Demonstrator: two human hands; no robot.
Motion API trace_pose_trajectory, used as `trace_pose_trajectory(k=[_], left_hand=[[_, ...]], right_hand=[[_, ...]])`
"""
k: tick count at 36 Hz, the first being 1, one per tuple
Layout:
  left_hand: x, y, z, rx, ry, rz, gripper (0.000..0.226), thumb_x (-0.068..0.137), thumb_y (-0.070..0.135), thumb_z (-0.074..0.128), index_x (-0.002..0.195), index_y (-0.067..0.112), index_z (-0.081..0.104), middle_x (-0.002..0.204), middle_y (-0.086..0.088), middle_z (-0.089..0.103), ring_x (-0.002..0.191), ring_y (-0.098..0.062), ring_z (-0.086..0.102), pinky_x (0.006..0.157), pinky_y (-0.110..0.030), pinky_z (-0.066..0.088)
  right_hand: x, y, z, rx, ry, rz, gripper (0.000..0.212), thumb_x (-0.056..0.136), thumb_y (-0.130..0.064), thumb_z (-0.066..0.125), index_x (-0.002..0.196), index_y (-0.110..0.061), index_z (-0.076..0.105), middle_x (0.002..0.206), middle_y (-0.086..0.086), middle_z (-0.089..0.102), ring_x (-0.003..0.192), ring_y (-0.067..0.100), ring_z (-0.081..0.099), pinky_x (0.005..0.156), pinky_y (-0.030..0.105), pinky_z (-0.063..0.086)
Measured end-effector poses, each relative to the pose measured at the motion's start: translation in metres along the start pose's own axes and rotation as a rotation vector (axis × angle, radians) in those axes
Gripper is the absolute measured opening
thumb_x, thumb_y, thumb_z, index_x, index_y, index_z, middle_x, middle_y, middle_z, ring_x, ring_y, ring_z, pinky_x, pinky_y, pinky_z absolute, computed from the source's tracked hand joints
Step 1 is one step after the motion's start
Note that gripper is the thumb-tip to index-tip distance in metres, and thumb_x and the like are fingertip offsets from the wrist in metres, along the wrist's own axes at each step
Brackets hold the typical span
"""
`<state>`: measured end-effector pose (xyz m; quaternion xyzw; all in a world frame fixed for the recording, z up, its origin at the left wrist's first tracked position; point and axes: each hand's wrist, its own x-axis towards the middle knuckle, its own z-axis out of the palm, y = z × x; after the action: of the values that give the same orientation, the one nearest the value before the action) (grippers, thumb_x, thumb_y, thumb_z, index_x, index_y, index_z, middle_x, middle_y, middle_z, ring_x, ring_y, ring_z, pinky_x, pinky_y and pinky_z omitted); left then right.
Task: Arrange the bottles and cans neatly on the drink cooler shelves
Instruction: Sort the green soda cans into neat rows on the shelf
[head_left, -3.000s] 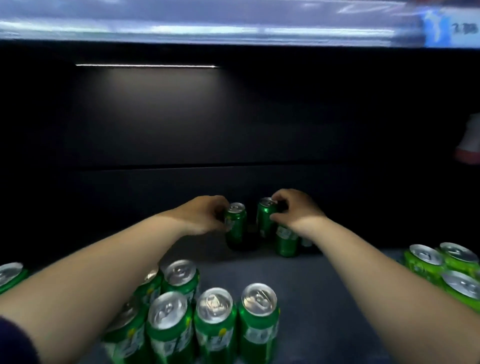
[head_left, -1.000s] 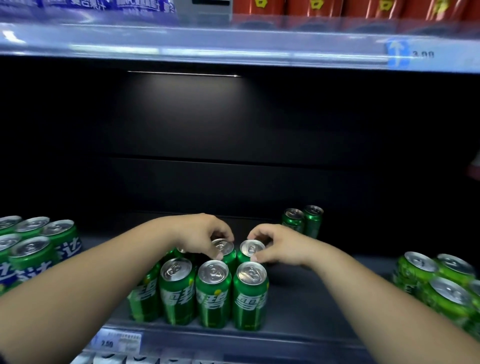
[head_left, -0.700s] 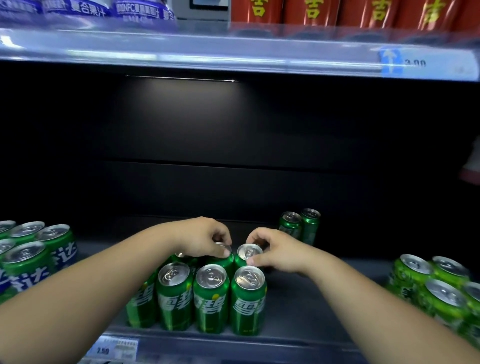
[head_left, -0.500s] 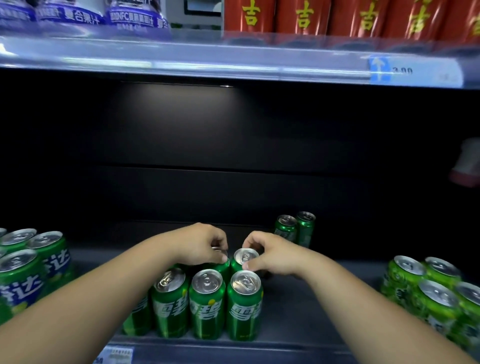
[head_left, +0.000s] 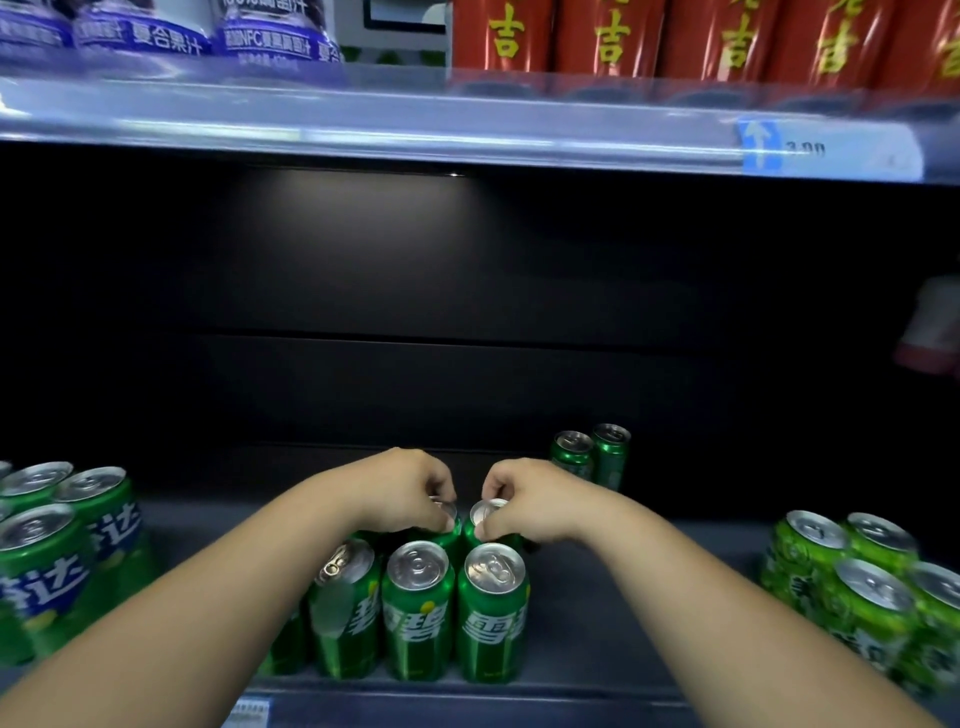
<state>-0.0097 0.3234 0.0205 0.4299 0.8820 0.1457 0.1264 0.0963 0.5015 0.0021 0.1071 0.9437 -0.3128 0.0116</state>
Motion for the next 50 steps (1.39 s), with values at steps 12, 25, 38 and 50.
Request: trace_pose_trajectory(k=[12,25,38,50], left_hand=[[0.001,-0.005,0.003,-0.028,0.016,-0.011,0.029,0.073,0.047,0.078,0.096,0.031,0.069,0.098,0.010,0.070,0.090,-0.009,0.065,0.085,-0.035,0.056],[0.040,-0.004,-0.016,-0.013,-0.133,0.137,0.033,0.075,0.044,0.079,0.103,0.033,0.066,0.106,0.005,0.065,0.091,-0.020,0.068,0.077,-0.041,0.060],[0.149,0.048,0.009,0.021,-0.074,0.343,0.038,0.075,0.039,0.073,0.111,0.033,0.063,0.097,0.013,0.065,0.087,-0.005,0.063,0.077,-0.028,0.054],[0.180,0.092,0.030,-0.017,-0.007,0.237,0.066,0.065,0.036,0.078,0.128,0.031,0.056,0.116,0.006,0.066,0.104,-0.012,0.063,0.090,-0.036,0.054]], right_hand=[[0.000,0.008,0.003,0.170,-0.025,0.004,0.034,0.064,-0.039,0.085,0.090,-0.028,0.066,0.099,0.005,0.071,0.073,0.015,0.061,0.058,0.034,0.050],[0.000,0.020,-0.022,0.290,0.041,0.049,0.031,0.083,-0.039,0.079,0.108,-0.022,0.074,0.098,-0.010,0.073,0.081,-0.001,0.063,0.063,0.011,0.045],[0.007,0.122,-0.055,0.377,0.499,0.339,0.044,0.079,-0.015,0.084,0.119,-0.012,0.065,0.109,0.006,0.070,0.101,0.021,0.068,0.085,0.028,0.055],[0.042,0.153,-0.062,0.470,0.445,0.252,0.085,0.090,-0.014,0.071,0.158,-0.030,0.022,0.149,-0.002,0.046,0.125,0.012,0.048,0.092,0.020,0.036]])
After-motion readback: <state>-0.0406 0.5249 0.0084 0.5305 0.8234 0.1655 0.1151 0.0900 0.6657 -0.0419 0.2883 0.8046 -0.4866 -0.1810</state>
